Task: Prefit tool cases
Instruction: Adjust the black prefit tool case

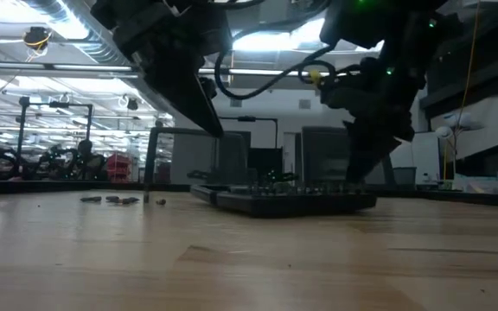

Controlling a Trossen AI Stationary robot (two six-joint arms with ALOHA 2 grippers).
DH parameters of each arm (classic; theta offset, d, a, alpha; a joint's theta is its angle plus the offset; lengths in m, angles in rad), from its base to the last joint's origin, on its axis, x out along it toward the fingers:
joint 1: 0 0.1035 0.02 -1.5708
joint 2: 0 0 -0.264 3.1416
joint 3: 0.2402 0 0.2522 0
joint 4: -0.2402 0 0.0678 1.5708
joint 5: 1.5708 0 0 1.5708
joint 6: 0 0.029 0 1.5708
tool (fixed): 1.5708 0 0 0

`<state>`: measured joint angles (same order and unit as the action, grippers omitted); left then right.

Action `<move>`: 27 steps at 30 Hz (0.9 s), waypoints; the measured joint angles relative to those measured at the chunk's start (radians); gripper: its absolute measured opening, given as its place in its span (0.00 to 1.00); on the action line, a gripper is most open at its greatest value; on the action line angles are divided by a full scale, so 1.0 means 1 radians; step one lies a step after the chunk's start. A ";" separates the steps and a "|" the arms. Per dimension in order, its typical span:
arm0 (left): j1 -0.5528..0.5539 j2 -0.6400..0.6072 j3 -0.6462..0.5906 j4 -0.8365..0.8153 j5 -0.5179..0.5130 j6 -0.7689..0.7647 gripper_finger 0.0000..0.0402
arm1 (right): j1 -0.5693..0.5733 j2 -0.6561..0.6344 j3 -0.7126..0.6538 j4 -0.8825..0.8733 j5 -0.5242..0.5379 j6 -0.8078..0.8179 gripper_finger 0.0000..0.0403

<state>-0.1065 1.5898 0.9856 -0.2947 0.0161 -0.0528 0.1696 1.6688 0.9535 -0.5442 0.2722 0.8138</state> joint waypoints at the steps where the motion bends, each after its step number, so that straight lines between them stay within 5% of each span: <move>1: -0.003 0.000 0.000 0.000 0.000 0.000 0.38 | 0.000 0.000 0.000 -0.004 0.002 0.011 0.00; 12: -0.020 0.000 0.000 -0.003 0.000 -0.006 0.38 | 0.000 0.026 0.000 -0.105 0.010 0.100 0.00; 27: -0.025 0.000 0.000 -0.018 -0.001 -0.028 0.38 | 0.059 0.089 0.000 0.061 -0.130 0.153 0.00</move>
<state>-0.1314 1.5902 0.9855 -0.3130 0.0151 -0.0807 0.2288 1.7573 0.9535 -0.4829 0.1426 0.9670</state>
